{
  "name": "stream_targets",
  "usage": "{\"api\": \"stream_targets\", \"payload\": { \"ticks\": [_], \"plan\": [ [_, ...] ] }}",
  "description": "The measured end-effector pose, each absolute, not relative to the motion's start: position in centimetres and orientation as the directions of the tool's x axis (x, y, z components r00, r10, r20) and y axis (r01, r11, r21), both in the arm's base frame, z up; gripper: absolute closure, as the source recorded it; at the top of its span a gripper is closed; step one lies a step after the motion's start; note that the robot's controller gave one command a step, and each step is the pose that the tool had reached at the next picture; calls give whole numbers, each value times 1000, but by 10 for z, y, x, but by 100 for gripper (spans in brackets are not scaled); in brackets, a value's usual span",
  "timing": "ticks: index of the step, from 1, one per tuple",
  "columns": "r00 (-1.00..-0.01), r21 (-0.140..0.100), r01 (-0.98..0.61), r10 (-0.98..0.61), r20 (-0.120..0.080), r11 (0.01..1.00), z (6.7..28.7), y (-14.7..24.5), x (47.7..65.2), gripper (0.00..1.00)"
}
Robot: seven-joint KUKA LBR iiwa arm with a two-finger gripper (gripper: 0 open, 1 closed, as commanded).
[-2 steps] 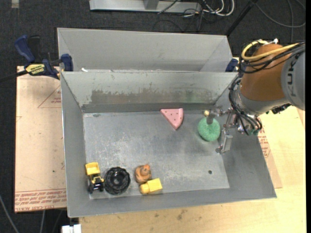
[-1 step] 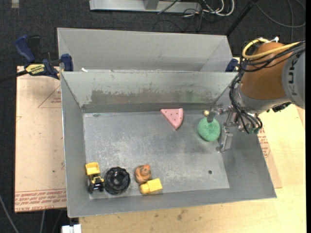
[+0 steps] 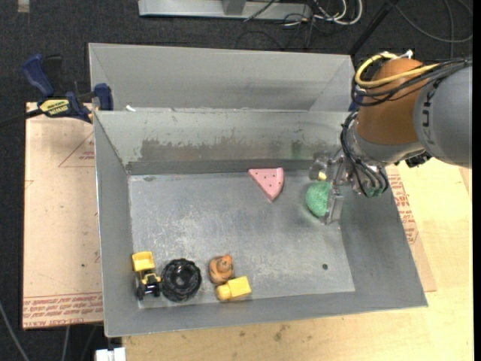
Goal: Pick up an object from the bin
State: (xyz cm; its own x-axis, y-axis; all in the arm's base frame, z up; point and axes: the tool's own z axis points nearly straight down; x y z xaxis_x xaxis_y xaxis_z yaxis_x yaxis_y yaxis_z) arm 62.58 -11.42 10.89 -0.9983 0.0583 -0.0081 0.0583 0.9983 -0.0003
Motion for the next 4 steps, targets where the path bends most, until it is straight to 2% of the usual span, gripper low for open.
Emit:
{"api": "stream_targets", "payload": {
  "ticks": [1,2,3,4],
  "plan": [
    [-997,1,-72,-72,-6,997,91,-125,637,100],
    [-997,0,-72,-72,-6,997,91,-125,637,100],
    [-973,-4,-230,-231,-11,973,84,-118,638,100],
    [-948,3,-319,-319,2,948,121,-116,630,100]
  ]
}}
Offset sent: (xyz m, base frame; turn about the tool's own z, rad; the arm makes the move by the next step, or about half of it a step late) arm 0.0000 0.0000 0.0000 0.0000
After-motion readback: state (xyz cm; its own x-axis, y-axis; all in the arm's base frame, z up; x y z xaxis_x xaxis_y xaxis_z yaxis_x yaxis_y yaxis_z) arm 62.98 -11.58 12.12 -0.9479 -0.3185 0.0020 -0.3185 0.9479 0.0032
